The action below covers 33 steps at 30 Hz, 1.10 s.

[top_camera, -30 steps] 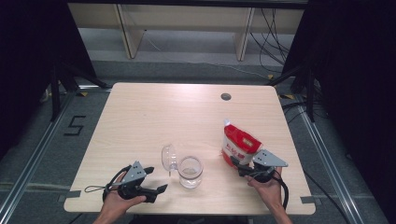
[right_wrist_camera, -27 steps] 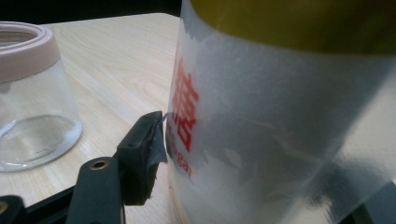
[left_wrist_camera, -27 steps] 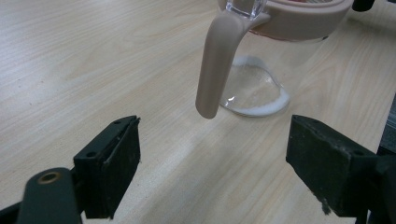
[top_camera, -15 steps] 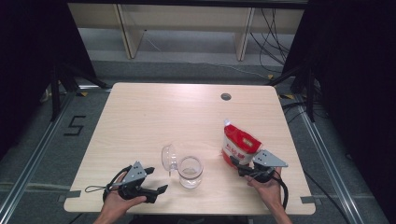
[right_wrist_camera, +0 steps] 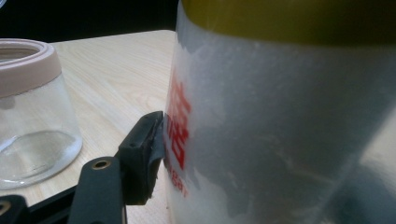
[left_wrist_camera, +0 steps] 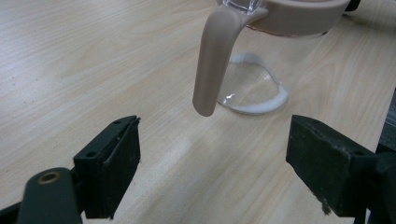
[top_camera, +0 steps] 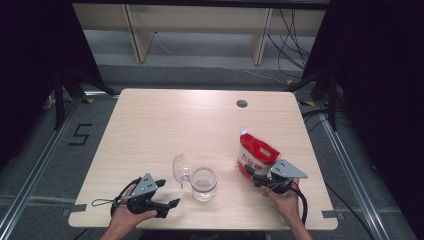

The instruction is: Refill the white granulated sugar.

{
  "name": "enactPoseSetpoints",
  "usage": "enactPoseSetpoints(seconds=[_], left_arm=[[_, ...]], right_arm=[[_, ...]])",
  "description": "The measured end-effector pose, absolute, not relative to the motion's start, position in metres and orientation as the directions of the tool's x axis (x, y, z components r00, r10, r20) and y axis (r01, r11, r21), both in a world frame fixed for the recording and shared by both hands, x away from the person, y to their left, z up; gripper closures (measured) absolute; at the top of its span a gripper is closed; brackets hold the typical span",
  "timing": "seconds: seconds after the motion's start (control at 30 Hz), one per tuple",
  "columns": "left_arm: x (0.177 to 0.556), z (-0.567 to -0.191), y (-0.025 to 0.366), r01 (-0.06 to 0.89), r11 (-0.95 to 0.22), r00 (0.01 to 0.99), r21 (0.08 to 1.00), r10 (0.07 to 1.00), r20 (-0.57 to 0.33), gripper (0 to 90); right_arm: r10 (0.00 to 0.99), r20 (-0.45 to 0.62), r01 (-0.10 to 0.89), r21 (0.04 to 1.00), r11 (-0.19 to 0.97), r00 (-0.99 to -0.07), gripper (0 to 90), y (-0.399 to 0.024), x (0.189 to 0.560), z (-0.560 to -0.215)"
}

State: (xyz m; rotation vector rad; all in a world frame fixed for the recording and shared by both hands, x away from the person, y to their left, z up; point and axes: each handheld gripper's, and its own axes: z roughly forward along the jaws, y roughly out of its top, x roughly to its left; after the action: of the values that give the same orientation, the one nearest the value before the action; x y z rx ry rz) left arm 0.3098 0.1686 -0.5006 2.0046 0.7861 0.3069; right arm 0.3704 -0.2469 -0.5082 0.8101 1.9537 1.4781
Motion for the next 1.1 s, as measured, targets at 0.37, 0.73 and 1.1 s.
enactPoseSetpoints(seconds=[0.37,0.73,1.1], left_arm=[[0.3090,-0.5008,0.1677,0.420,-0.352,0.758,0.836,0.643,-0.110,17.4],[0.3090,-0.5015,0.1667,0.417,-0.347,0.759,0.840,0.641,-0.112,17.3],[0.3088,-0.5010,0.1668,0.414,-0.354,0.759,0.839,0.642,-0.103,17.4]], right_arm=[[0.736,-0.058,0.127,0.973,0.193,-0.674,38.8,-0.2461,0.3739,-0.5089],[0.744,-0.055,0.116,0.978,0.176,-0.666,41.0,-0.2456,0.3743,-0.5095],[0.734,-0.066,0.096,0.979,0.177,-0.676,43.0,-0.2450,0.3764,-0.5103]])
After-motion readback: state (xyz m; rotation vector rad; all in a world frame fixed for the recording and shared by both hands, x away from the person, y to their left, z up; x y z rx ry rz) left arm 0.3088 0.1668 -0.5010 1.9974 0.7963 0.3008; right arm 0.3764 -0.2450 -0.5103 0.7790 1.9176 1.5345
